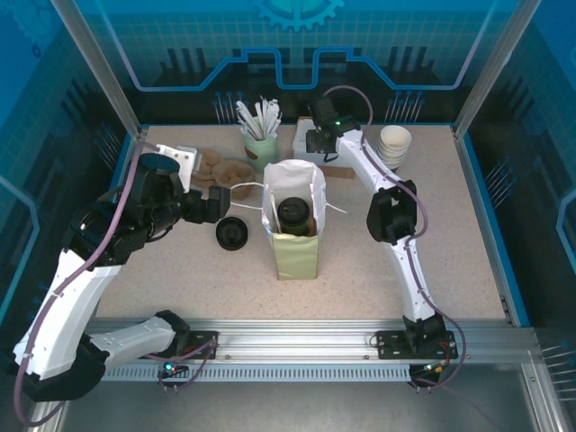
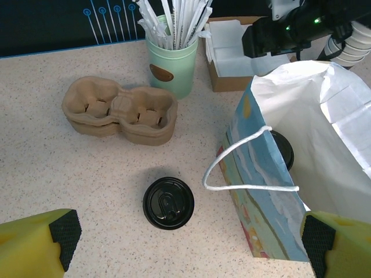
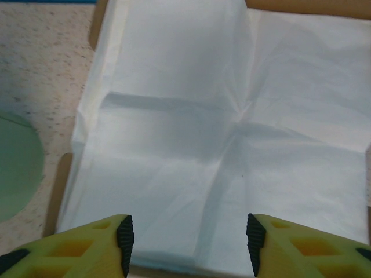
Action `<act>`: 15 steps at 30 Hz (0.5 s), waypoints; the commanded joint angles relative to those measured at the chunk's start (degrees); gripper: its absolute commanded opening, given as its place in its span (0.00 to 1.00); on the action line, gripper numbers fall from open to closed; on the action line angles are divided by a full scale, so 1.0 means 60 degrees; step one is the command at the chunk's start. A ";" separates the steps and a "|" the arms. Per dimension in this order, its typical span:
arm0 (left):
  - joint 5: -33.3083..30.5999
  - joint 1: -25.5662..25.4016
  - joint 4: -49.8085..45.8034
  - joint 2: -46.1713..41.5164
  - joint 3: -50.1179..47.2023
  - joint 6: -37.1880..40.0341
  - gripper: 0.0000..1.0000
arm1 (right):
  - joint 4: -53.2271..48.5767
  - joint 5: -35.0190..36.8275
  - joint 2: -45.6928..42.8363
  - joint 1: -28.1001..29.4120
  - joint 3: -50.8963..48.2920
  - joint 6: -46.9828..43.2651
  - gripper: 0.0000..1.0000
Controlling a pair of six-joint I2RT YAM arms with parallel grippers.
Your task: Pack the takeout coffee
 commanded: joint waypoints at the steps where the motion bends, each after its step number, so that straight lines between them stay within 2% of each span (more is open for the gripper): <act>1: -0.0125 0.0086 -0.0236 -0.0126 -0.0174 -0.0271 0.99 | 0.0002 0.0535 0.0463 -0.0060 0.0574 -0.0588 0.57; 8: -0.0131 0.0082 -0.0242 -0.0282 -0.0407 -0.0366 0.99 | 0.0306 0.1018 0.1125 -0.0140 0.1104 -0.1182 0.64; 15: -0.0128 0.0082 -0.0235 -0.0280 -0.0510 -0.0375 0.99 | 0.0373 0.0955 0.1718 -0.0322 0.1653 -0.1285 0.65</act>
